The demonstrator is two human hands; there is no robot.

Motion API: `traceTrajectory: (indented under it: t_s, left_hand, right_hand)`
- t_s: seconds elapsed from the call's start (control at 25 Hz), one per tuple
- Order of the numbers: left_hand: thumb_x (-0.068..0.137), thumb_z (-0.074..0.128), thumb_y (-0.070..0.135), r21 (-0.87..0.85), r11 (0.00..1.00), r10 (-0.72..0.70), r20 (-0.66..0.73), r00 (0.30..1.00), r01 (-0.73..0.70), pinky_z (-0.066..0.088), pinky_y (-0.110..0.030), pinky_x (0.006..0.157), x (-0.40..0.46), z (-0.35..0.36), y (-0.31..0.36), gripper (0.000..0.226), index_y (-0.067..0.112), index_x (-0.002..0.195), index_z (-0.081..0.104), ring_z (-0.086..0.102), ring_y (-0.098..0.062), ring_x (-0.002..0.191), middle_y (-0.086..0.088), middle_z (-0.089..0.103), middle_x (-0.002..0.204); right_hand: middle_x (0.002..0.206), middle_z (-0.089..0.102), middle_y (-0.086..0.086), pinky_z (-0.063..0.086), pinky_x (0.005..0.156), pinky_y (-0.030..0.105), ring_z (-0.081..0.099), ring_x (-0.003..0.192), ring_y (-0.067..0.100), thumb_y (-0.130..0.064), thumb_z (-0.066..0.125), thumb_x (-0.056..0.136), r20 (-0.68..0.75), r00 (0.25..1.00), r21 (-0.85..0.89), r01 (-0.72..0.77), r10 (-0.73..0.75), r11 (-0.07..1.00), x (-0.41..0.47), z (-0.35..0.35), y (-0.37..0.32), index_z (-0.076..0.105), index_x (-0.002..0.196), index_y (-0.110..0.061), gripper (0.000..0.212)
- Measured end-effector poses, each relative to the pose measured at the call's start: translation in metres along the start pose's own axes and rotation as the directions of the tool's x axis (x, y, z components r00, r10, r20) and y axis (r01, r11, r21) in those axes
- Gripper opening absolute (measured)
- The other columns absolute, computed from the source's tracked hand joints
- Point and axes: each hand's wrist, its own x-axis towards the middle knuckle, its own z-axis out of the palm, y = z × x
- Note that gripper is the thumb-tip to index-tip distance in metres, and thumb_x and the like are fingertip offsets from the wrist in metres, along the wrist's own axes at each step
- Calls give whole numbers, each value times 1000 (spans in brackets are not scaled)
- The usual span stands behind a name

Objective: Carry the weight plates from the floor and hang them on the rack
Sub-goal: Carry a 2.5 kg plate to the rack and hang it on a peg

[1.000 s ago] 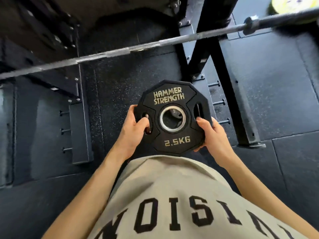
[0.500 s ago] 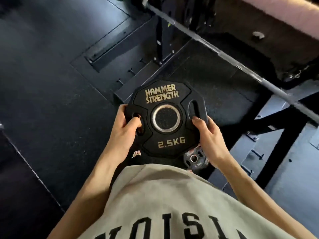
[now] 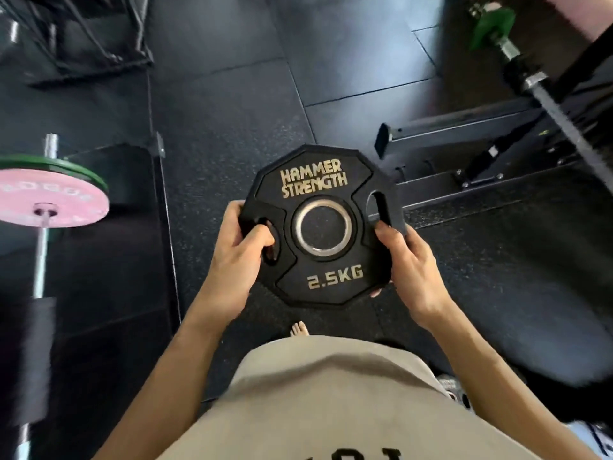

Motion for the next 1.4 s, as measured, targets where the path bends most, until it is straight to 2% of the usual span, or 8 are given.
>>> traceTrajectory:
  t_s: [0.12, 0.28, 0.4, 0.56, 0.88, 1.16, 1.28, 1.4]
  left_hand:
    - [82, 52, 7, -7, 999, 42, -43, 998, -42, 44, -26, 70, 43, -40, 18, 14, 16, 93, 51, 51, -10, 78, 5, 54, 79]
    - [86, 46, -9, -38, 998, 45, -86, 995, -48, 45, -17, 58, 108, -63, 36, 25, 15, 89, 49, 50, -5, 63, 10, 54, 67]
    - [87, 44, -12, -39, 998, 39, -88, 995, -43, 45, -17, 57, 172, -73, 53, 27, 15, 89, 47, 49, -6, 61, 8, 53, 66]
    - [88, 44, -12, -31, 998, 49, -77, 996, -51, 46, -20, 59, 268, -79, 83, 27, 13, 94, 48, 49, -7, 63, 8, 55, 68]
    - [86, 47, -8, -26, 997, 68, -56, 996, -70, 45, -22, 60, 466, -67, 159, 23, 13, 95, 50, 49, -8, 65, 6, 55, 71]
    - [76, 49, 2, -11, 995, 96, 151, 984, -95, 44, -19, 57, 688, -41, 212, 19, 14, 91, 48, 48, -8, 63, 5, 51, 70]
    - [73, 50, 8, 18, 997, 68, 282, 957, -77, 44, -22, 61, 776, -21, 248, 21, 14, 93, 48, 48, -9, 67, 4, 50, 73]
    - [74, 50, 7, 77, 996, 11, 429, 903, -49, 44, -25, 61, 867, 13, 285, 21, 15, 93, 47, 49, -9, 66, 6, 51, 71]
  right_hand:
    - [76, 73, -6, 55, 47, 41, 72, 68, 18, -32, 51, 98, 68, 998, -11, 18, -17, 1000, 41, 50, -25, 63, 101, -20, 17]
    - [77, 72, -5, 52, 47, 30, 72, 73, 19, -32, 53, 97, 90, 995, -5, 38, -38, 999, 103, 89, -52, 63, 96, -20, 16]
    - [73, 72, 0, 53, 43, 37, 71, 65, 26, -32, 52, 97, 116, 992, -22, 56, -53, 998, 161, 115, -77, 60, 97, -14, 20]
    - [75, 71, 0, 53, 52, 38, 69, 70, 28, -34, 55, 96, 90, 993, -16, 74, -73, 997, 253, 143, -110, 64, 85, -23, 18]
    - [68, 70, -2, 53, 47, 50, 68, 57, 18, -30, 52, 98, 74, 995, -1, 67, -67, 998, 425, 181, -213, 60, 93, -16, 17]
    - [75, 71, 2, 55, 57, 56, 71, 65, 21, -29, 51, 98, -117, 991, 77, 69, -60, 995, 605, 208, -274, 61, 95, -17, 16]
    - [85, 75, 2, 58, 68, 45, 73, 77, 18, -27, 52, 97, -231, 973, 176, 62, -20, 982, 669, 211, -307, 65, 97, -17, 16]
    - [82, 75, 1, 56, 66, 42, 73, 74, 17, -28, 52, 98, -363, 932, 225, 63, 24, 972, 733, 207, -336, 63, 101, -15, 18]
